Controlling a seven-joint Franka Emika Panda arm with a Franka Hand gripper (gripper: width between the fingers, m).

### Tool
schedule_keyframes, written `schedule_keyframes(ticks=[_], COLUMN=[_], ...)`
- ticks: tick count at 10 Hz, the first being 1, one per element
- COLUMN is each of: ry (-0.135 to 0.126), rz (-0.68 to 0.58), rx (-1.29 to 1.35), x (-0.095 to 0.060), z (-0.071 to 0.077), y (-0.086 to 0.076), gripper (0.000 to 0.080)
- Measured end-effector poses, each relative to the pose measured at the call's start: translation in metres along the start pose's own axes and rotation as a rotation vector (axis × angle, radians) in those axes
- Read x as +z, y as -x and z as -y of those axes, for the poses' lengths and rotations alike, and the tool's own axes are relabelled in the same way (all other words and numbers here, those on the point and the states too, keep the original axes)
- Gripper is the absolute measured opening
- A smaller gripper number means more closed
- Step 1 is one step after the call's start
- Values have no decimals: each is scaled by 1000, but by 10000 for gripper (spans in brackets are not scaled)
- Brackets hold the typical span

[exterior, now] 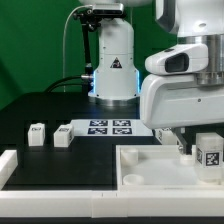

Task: Assemble one leg

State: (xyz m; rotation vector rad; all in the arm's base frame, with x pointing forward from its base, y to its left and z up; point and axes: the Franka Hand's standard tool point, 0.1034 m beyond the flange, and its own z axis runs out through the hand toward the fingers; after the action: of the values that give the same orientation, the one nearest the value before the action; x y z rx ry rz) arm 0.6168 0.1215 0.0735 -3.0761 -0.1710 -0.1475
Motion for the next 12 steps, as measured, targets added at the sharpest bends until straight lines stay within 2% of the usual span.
schedule_keyframes(ticks=[2,4,8,12], ry=[0,-5,-20,-28], rz=[0,-3,-26,-21], rx=[20,174,921,1373], x=[0,0,1,2], z=[0,0,-1,1], y=[0,0,0,1], gripper=[286,289,289,290])
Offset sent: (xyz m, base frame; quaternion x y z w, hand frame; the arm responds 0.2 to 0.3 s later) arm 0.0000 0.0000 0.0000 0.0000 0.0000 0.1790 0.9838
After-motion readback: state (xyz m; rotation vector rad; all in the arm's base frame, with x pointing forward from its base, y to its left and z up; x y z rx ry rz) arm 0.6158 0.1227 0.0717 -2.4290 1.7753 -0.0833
